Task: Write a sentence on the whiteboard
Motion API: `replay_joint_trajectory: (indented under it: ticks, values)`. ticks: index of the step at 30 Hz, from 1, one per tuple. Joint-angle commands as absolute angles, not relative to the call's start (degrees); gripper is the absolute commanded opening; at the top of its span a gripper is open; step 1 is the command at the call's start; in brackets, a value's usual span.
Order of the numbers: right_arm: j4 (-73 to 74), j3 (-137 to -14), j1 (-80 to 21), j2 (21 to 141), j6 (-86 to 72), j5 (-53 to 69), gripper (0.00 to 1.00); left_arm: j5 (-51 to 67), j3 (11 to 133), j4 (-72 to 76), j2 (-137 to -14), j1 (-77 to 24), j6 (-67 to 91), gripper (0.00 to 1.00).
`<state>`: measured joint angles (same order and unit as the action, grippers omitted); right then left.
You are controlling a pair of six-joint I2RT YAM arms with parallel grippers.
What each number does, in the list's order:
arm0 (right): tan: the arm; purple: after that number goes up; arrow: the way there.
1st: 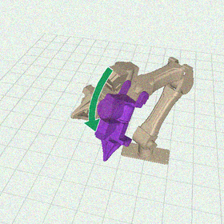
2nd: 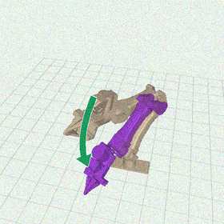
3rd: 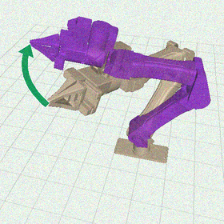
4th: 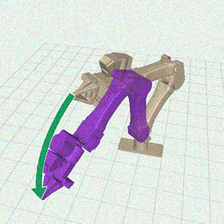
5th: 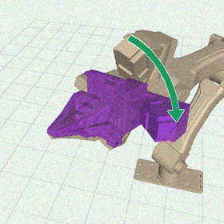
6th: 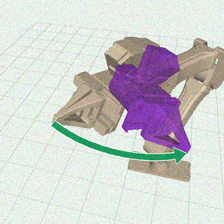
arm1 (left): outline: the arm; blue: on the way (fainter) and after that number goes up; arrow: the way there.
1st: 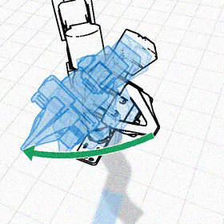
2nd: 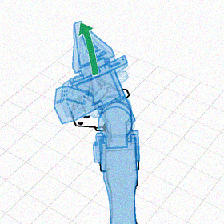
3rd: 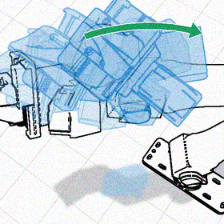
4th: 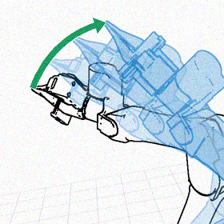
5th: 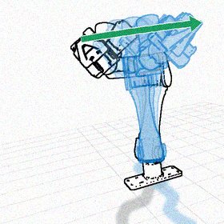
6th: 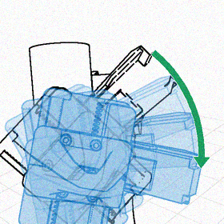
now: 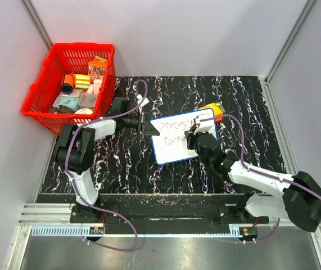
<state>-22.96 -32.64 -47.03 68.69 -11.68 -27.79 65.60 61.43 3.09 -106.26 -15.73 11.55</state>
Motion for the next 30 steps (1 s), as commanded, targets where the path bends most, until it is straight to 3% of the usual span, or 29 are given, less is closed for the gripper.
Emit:
replay_joint_trajectory:
  ticks: [1,11,19,30]
  values:
    - [-21.62,-31.55,-46.32,66.71,-13.53,-27.86,0.00,51.07,60.73,0.18,-108.99,-16.52,2.46,0.00]
    - [-21.80,-34.54,-45.09,60.30,-12.74,-26.12,0.00,50.89,60.82,0.18,-109.07,-16.61,2.37,0.00]
    - [-20.83,-34.28,-33.67,58.45,-18.90,-15.12,0.00,50.71,60.82,0.18,-109.07,-16.70,2.29,0.00]
    - [-21.71,-31.82,-33.66,60.29,-17.40,-15.47,0.00,50.45,60.91,0.18,-109.16,-16.79,2.02,0.00]
